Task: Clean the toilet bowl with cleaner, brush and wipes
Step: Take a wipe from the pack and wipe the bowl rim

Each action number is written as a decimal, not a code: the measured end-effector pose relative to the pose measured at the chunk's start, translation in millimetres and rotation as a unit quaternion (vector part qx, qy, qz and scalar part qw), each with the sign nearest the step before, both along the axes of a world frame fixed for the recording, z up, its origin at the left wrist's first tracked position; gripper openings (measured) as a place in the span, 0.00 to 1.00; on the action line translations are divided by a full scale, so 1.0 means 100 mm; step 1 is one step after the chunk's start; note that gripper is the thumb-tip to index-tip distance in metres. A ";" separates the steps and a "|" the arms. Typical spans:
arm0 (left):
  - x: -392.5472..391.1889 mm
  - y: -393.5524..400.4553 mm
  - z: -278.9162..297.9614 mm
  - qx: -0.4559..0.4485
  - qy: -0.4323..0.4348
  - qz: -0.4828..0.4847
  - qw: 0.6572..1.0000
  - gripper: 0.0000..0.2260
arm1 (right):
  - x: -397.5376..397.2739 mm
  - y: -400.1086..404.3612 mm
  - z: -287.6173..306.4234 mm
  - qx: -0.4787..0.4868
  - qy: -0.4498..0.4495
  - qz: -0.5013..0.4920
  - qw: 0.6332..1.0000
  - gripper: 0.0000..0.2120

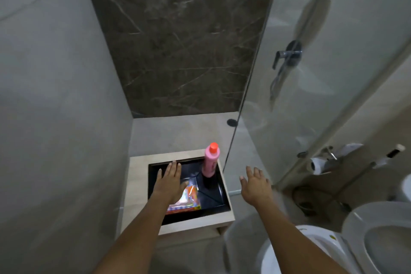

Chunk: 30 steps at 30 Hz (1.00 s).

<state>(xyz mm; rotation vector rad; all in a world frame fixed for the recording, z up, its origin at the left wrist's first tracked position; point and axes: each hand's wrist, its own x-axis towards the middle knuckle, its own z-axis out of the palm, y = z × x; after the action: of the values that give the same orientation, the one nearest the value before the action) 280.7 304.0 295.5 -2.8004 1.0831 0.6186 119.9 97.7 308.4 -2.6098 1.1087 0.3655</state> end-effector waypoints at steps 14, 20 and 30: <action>0.35 0.97 -0.98 0.047 0.093 0.050 0.993 0.30 | 0.69 0.96 -0.94 0.046 0.071 0.091 0.992 0.27; 0.43 0.92 -1.64 0.057 0.120 0.037 0.990 0.31 | 0.82 1.02 -1.61 0.059 0.100 0.124 0.985 0.27; 0.74 0.73 -2.58 0.000 0.096 0.003 0.995 0.32 | 1.24 1.05 -2.57 0.051 0.071 0.220 0.972 0.28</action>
<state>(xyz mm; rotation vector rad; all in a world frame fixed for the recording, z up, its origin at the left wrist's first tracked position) 354.4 377.3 37.9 -2.7918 1.1047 0.9031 244.3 202.4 51.2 -2.7538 0.5158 0.6902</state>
